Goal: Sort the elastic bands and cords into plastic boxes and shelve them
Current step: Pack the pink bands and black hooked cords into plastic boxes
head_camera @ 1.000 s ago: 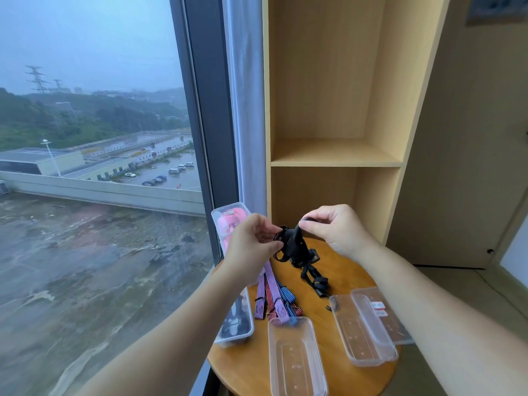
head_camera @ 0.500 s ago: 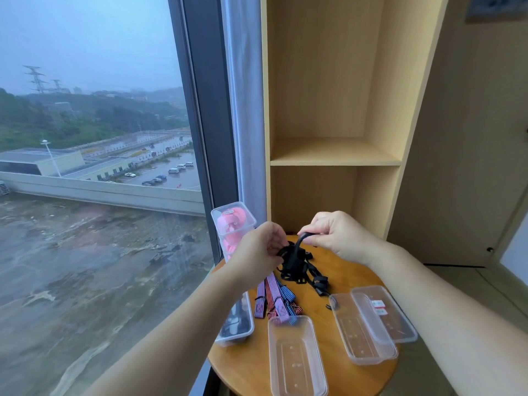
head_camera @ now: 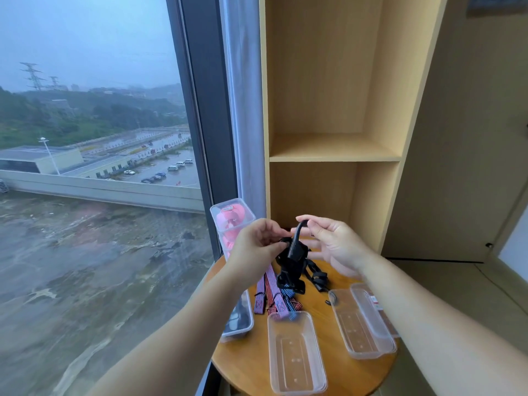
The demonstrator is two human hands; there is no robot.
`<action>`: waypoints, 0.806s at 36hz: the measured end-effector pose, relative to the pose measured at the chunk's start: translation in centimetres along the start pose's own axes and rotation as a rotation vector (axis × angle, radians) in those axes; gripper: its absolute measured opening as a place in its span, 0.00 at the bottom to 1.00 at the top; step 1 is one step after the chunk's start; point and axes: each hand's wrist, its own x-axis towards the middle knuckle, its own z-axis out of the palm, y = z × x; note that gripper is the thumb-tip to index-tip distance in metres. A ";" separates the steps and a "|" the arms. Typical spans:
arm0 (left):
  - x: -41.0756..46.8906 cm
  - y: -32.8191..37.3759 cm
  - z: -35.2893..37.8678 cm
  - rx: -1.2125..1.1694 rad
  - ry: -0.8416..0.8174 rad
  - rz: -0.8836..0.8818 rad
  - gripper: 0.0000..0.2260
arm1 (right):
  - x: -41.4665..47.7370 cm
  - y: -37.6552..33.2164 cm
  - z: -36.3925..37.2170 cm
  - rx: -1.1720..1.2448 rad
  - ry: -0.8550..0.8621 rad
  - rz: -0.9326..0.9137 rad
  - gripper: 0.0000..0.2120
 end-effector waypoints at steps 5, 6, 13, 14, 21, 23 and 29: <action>-0.4 -1.3 1.0 -0.078 0.017 -0.023 0.17 | -0.8 1.7 0.8 0.163 -0.073 0.077 0.14; -0.5 -1.6 1.2 -0.084 0.016 -0.031 0.17 | -0.8 2.1 1.0 0.140 -0.057 0.090 0.14; -2.1 -3.6 2.1 -0.042 0.038 -0.108 0.13 | -1.7 4.4 0.5 0.091 0.053 0.121 0.13; -2.4 -3.9 2.2 -0.030 0.036 -0.122 0.13 | -1.8 4.8 0.5 0.077 0.066 0.131 0.12; -3.5 -4.9 2.1 0.064 -0.041 -0.158 0.14 | -2.6 6.4 0.7 0.003 0.123 0.159 0.10; -3.7 -5.0 1.8 0.104 -0.078 -0.179 0.15 | -2.8 6.8 0.8 -0.022 0.128 0.174 0.10; -4.7 -5.7 1.3 0.259 -0.154 -0.160 0.22 | -3.1 8.3 1.3 -0.102 0.173 0.190 0.10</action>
